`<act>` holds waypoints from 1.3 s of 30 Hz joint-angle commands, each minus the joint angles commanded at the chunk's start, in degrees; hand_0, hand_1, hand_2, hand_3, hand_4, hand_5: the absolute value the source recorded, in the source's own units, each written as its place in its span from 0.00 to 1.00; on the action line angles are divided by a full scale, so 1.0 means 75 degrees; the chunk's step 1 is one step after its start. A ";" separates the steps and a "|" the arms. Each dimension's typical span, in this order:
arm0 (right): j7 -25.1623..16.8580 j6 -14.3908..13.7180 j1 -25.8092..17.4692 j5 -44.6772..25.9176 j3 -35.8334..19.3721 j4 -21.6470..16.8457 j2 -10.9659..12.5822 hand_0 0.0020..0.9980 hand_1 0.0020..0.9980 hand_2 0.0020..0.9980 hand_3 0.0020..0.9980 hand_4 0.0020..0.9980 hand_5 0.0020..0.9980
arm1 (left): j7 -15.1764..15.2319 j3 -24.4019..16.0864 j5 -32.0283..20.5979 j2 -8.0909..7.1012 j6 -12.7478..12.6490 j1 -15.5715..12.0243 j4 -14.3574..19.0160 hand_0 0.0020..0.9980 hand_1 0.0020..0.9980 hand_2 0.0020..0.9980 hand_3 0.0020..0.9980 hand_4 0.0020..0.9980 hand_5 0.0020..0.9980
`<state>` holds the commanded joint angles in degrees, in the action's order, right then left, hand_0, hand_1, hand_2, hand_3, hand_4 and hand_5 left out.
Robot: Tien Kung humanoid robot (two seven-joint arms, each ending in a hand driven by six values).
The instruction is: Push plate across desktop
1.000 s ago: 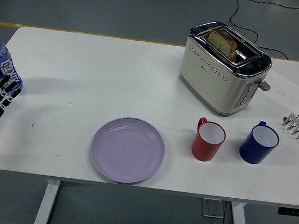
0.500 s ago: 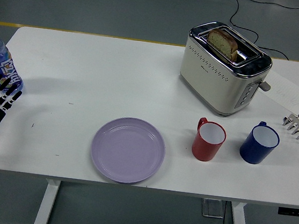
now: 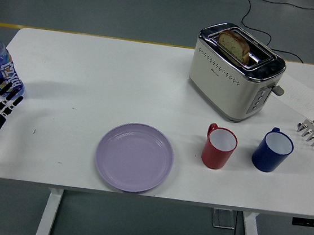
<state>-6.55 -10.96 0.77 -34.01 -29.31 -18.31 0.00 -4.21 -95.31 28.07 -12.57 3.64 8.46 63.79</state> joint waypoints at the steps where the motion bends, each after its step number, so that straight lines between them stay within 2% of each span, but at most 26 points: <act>1: -0.0020 0.0014 -0.0006 -0.0091 0.0053 0.0001 0.0000 0.62 0.53 0.64 0.64 0.40 0.72 | -0.0003 0.0017 0.0243 -0.0003 -0.0065 0.0017 0.0052 0.68 0.68 0.67 0.65 0.50 1.00; 2: -0.0026 0.0019 -0.0008 -0.0118 0.0070 0.0004 0.0000 0.62 0.53 0.64 0.64 0.40 0.72 | 0.0007 0.0028 0.0415 -0.0005 -0.0108 0.0027 0.0093 0.68 0.68 0.67 0.65 0.50 1.00; 3: -0.0027 0.0023 -0.0010 -0.0131 0.0080 0.0008 0.0000 0.62 0.52 0.64 0.64 0.41 0.72 | 0.0026 0.0042 0.0644 -0.0008 -0.0160 0.0038 0.0145 0.71 0.74 0.73 0.65 0.48 1.00; 8: 0.0001 0.0023 0.0004 -0.0063 0.0047 0.0017 0.0000 0.62 0.52 0.64 0.64 0.41 0.72 | 0.0034 0.0053 0.1210 -0.0019 -0.0308 0.0053 0.0287 0.71 0.74 0.73 0.65 0.48 1.00; 9: 0.0003 0.0022 0.0008 -0.0057 0.0041 0.0018 0.0000 0.62 0.52 0.64 0.64 0.40 0.72 | 0.0048 0.0055 0.1286 -0.0018 -0.0339 0.0049 0.0307 0.76 0.80 0.80 0.71 0.48 1.00; 11: 0.0008 0.0021 0.0015 -0.0040 0.0030 0.0020 0.0000 0.62 0.52 0.64 0.64 0.40 0.72 | 0.0067 0.0037 0.1452 -0.0003 -0.0408 0.0039 0.0328 0.76 0.80 0.80 0.71 0.48 1.00; 39: 0.0068 -0.0054 -0.0065 0.0203 -0.0173 0.0028 0.0000 0.62 0.53 0.64 0.64 0.40 0.71 | 0.0108 0.0186 0.1446 -0.0030 -0.0424 0.0019 0.0286 0.76 0.78 0.79 0.68 0.46 1.00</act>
<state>-6.04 -11.36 0.28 -32.48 -30.61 -18.10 0.00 -3.40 -93.91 38.92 -12.80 0.46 8.60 65.94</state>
